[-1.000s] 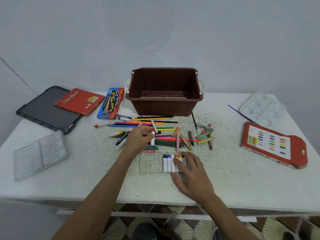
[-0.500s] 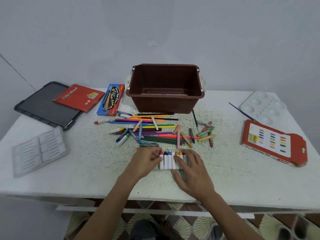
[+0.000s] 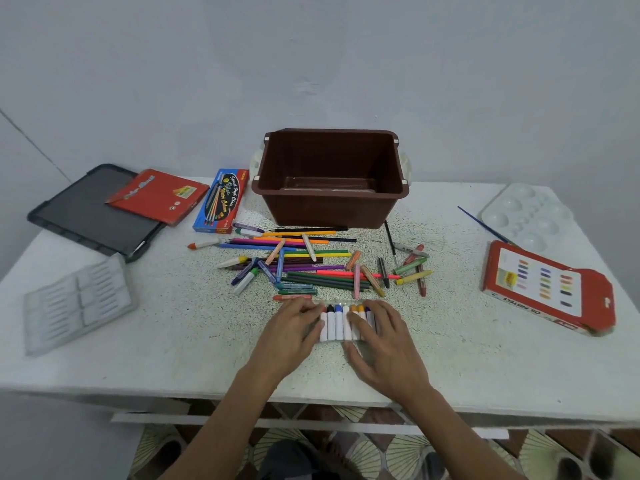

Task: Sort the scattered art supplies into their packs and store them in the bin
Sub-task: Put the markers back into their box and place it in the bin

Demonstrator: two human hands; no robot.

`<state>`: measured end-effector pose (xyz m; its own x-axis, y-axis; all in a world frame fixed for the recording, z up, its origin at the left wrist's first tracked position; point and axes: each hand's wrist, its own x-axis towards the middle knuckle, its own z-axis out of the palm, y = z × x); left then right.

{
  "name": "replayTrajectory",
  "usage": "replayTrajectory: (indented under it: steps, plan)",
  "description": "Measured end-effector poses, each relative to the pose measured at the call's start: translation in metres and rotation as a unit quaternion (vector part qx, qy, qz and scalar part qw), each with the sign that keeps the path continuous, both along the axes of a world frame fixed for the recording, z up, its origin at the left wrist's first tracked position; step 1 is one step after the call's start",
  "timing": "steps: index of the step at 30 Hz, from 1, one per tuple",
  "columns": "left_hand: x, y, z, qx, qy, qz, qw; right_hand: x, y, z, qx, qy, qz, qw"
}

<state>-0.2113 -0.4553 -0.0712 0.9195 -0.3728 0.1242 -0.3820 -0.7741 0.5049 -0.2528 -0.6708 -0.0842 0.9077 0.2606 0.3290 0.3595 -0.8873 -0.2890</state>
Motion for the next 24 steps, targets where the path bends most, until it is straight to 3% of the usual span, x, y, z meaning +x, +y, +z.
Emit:
replayTrajectory:
  steps: [9, 15, 19, 24]
  plan:
    - [-0.003, 0.001, -0.001, -0.024, -0.046, 0.016, 0.999, 0.000, 0.000, -0.001, 0.000, 0.000, -0.003, 1.000]
    - [0.014, 0.021, 0.006, -0.011, -0.124, 0.155, 0.980, 0.000, -0.001, -0.002, -0.001, -0.001, 0.000, 1.000]
    - [0.033, 0.043, 0.009, 0.042, -0.104, 0.264, 0.958, 0.001, -0.001, -0.002, -0.005, -0.008, 0.004, 1.000]
    - [0.043, 0.054, 0.015, 0.087, -0.027, 0.321, 0.943, 0.001, -0.001, -0.002, -0.003, -0.006, 0.006, 1.000]
